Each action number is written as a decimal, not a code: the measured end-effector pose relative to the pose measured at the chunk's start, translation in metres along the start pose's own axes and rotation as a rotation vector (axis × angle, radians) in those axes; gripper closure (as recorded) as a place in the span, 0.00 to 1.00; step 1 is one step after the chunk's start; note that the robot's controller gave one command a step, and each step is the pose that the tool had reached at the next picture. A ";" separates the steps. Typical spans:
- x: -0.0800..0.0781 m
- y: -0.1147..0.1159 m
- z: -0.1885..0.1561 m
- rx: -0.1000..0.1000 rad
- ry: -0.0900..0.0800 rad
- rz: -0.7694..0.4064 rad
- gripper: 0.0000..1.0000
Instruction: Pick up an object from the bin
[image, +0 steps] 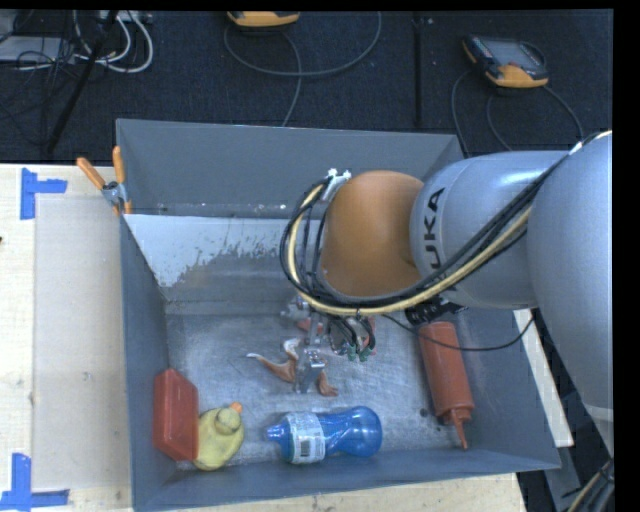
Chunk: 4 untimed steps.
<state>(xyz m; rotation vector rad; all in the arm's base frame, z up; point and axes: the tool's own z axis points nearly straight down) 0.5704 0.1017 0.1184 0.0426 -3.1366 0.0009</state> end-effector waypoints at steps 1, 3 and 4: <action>-0.004 -0.009 0.004 -0.001 -0.004 0.085 0.00; -0.003 -0.003 0.045 -0.003 -0.010 0.459 1.00; -0.003 -0.003 0.045 -0.003 -0.010 0.459 1.00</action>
Offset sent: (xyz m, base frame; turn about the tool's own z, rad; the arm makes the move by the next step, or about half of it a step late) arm -0.0043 -0.0122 -0.0484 0.3215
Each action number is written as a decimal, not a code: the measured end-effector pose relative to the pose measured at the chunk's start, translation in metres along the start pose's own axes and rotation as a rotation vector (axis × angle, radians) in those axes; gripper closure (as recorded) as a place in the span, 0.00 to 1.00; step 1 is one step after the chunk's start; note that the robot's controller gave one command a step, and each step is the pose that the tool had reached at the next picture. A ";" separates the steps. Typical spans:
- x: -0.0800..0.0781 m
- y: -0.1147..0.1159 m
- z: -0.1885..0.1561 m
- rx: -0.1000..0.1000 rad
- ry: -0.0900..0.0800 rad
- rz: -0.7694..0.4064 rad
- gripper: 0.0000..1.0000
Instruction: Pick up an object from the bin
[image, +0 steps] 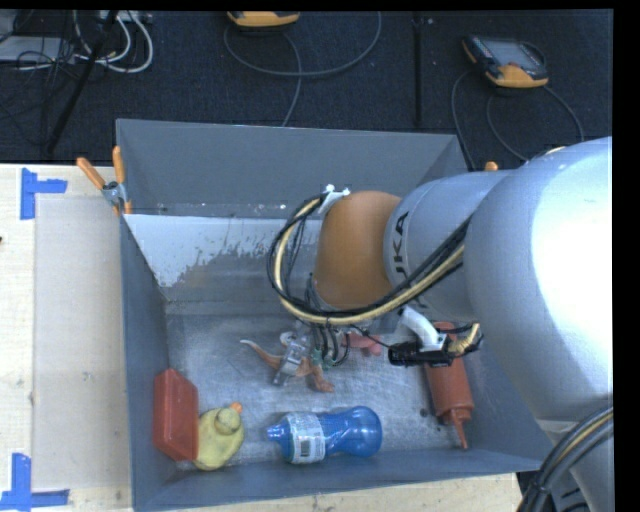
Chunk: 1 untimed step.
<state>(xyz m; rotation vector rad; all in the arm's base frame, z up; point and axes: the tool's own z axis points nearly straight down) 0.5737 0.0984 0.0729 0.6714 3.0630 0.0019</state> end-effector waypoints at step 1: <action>0.001 -0.001 -0.003 0.001 0.002 0.000 1.00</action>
Offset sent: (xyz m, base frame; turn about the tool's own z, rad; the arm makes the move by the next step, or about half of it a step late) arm 0.0001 0.0001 0.0292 0.0000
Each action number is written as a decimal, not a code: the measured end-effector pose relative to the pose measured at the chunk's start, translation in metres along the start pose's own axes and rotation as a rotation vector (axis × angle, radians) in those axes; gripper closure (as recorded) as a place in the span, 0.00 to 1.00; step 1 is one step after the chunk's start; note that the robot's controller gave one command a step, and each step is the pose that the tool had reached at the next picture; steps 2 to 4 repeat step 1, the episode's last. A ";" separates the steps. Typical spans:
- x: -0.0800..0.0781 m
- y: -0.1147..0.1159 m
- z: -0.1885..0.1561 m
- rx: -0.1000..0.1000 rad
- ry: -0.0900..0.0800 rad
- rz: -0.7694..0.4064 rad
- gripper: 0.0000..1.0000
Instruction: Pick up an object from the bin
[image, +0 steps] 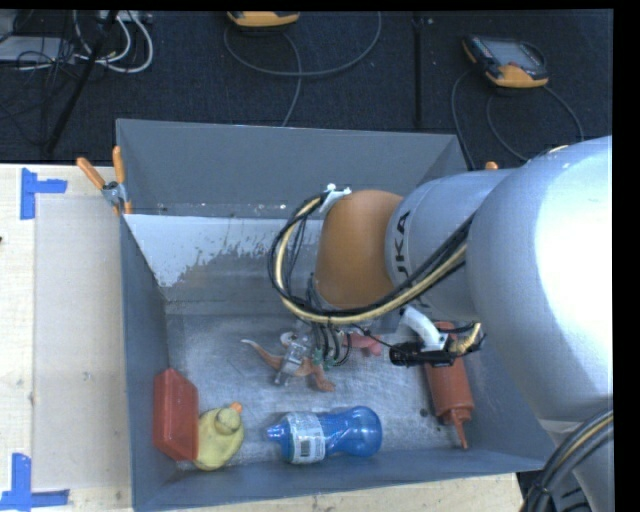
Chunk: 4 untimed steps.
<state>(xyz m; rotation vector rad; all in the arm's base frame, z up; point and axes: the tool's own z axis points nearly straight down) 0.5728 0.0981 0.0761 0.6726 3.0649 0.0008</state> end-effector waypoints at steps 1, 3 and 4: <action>0.002 -0.001 -0.018 0.005 0.010 0.000 1.00; 0.002 -0.001 -0.018 0.005 0.010 0.000 1.00; 0.002 -0.001 -0.018 0.005 0.010 0.000 1.00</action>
Offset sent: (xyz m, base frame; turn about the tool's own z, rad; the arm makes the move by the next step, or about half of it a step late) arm 0.0001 0.0000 0.0750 0.0000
